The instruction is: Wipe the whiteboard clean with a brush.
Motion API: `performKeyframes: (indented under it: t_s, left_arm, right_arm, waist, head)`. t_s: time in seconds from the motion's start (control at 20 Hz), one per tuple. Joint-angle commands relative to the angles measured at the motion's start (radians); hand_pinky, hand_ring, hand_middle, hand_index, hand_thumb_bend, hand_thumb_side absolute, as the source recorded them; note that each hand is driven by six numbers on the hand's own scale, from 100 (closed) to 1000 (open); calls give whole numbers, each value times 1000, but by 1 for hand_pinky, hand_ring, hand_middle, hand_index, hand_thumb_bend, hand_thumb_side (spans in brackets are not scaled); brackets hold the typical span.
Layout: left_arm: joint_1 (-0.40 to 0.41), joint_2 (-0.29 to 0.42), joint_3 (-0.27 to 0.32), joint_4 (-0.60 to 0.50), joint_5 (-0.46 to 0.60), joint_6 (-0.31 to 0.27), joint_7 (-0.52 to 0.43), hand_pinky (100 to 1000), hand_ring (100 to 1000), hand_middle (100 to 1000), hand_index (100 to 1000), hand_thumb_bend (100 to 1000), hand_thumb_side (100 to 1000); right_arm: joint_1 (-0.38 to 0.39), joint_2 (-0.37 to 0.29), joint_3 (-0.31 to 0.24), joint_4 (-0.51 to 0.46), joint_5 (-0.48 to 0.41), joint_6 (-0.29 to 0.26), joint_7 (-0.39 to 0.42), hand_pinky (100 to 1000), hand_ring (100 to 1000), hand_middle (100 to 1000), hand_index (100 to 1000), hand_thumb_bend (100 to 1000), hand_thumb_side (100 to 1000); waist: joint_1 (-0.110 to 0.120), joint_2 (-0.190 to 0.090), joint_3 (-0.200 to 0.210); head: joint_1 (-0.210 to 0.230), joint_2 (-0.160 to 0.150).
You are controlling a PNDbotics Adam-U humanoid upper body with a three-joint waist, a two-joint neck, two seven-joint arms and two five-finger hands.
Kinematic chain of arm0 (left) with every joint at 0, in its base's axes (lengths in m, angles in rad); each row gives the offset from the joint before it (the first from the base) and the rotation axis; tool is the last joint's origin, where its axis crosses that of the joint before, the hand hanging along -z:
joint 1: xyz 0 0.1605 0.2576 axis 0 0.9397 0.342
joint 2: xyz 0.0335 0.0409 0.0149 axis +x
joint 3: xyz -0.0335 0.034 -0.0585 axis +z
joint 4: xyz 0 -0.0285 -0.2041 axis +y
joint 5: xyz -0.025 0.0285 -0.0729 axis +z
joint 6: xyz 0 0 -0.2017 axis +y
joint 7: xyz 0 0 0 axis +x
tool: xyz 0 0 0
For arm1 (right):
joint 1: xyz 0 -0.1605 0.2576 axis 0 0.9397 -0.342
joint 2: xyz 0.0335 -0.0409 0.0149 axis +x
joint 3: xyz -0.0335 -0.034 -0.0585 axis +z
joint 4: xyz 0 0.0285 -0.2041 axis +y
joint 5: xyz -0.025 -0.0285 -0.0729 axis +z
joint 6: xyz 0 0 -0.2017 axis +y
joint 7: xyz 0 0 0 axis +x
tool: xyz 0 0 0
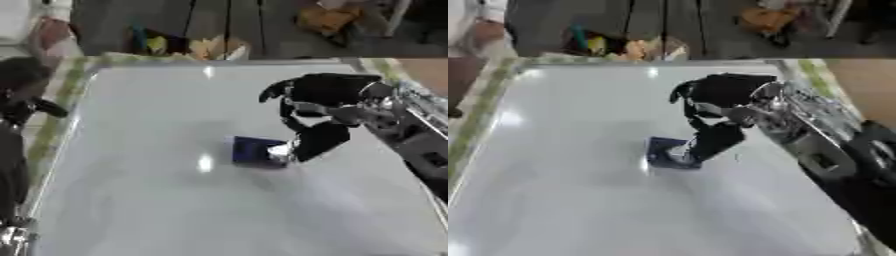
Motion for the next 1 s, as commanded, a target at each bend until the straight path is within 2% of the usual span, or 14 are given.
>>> performKeyframes:
  t_s: [0.05, 0.35, 1.0]
  left_arm:
    - [-10, 1, -2, -18, 3, -1, -3, 465, 761, 718, 692, 100, 977]
    - [-12, 1, -2, -18, 2, -1, -3, 464, 762, 718, 692, 100, 977]
    - [-14, 0, -5, -18, 2, 1, -8, 463, 765, 720, 691, 100, 978]
  right_arm:
    - [-10, -9, -6, 4, 6, -5, -5, 849, 925, 908, 222, 428, 950]
    - [8, -6, -1, 28, -14, -11, -21, 843, 916, 900, 222, 431, 938]
    - [18, 7, 17, 62, -22, -27, -47, 826, 885, 868, 213, 409, 895]
  waist:
    - [0, -24, 0]
    - [1, -15, -1]
    - [3, -8, -1]
  head:
    - [-3, -7]
    - [-8, 15]
    - [-10, 20]
